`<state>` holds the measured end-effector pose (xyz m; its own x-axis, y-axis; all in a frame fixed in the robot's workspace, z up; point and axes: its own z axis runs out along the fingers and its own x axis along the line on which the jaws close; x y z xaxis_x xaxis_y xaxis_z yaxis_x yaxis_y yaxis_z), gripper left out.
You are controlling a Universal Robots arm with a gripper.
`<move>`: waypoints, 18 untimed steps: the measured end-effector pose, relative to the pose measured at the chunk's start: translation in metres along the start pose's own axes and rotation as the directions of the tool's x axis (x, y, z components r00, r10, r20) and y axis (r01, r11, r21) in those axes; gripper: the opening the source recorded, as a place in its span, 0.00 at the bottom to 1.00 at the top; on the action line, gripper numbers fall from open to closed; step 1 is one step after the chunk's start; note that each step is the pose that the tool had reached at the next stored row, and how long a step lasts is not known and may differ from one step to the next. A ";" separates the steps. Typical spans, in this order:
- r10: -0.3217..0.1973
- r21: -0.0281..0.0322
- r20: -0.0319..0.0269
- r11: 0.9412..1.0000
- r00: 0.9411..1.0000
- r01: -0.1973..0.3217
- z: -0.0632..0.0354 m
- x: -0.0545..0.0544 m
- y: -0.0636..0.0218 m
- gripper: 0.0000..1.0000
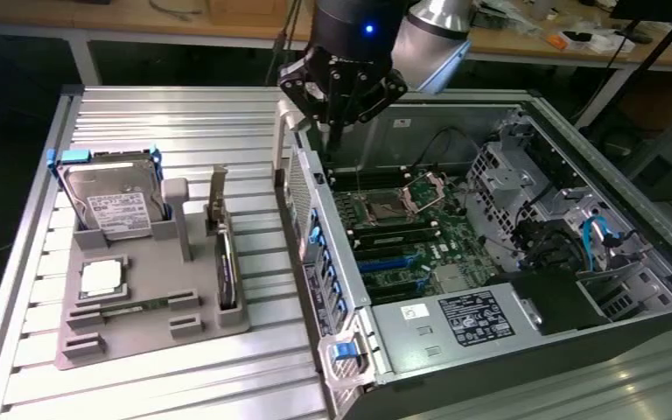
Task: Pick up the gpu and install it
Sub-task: 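Reach for the gpu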
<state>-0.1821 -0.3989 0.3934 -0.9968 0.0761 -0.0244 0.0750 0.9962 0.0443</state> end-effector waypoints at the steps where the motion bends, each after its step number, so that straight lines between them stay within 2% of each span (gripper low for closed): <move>1: 0.000 0.000 0.000 1.000 1.000 0.000 -0.0001 0.004 -0.0003 0.11; 3: 0.000 0.000 0.000 1.000 1.000 0.000 -0.0005 0.018 -0.0014 0.11; 18: 0.000 0.000 0.000 1.000 1.000 0.000 -0.0022 0.083 -0.0062 0.11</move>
<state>-0.2654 -0.3989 0.3933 -0.9968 0.0763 -0.0244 0.0752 0.9962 0.0443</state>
